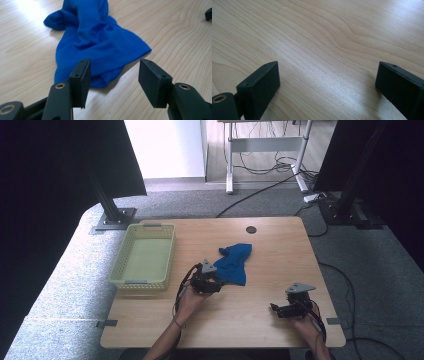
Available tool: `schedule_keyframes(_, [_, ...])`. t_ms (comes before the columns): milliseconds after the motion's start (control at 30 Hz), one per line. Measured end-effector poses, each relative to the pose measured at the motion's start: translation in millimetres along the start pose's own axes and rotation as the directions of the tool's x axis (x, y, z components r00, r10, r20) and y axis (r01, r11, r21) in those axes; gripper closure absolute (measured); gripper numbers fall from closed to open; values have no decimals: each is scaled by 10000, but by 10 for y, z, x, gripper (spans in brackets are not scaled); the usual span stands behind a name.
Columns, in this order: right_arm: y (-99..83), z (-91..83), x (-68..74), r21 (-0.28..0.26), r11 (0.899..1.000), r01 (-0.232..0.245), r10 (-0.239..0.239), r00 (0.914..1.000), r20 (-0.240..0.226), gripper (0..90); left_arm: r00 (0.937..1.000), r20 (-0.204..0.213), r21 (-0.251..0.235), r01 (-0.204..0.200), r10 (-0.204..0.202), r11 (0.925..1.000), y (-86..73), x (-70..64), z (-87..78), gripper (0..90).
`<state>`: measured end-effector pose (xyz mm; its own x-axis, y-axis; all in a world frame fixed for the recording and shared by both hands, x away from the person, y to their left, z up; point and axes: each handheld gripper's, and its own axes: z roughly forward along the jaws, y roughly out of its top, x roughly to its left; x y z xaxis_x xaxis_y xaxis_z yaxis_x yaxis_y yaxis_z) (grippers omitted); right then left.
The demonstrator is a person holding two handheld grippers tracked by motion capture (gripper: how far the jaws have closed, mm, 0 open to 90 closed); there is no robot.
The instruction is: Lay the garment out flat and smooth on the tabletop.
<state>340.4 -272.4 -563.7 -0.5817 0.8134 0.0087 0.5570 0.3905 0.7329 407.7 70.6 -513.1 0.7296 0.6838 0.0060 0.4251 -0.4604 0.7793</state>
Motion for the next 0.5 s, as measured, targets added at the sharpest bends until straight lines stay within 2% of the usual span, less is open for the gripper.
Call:
schedule_keyframes(333, [0, 0, 0, 0, 10000, 1, -1, 10000, -1, 53, 9996, 278, -157, 50, -45, 9999, 171, -77, 252, 435])
schedule_keyframes(500, [0, 0, 0, 0, 10000, 2, -2, 10000, -1, 53, 9991, 434, -53, 1, 1, 10000, 227, -120, 404, 434])
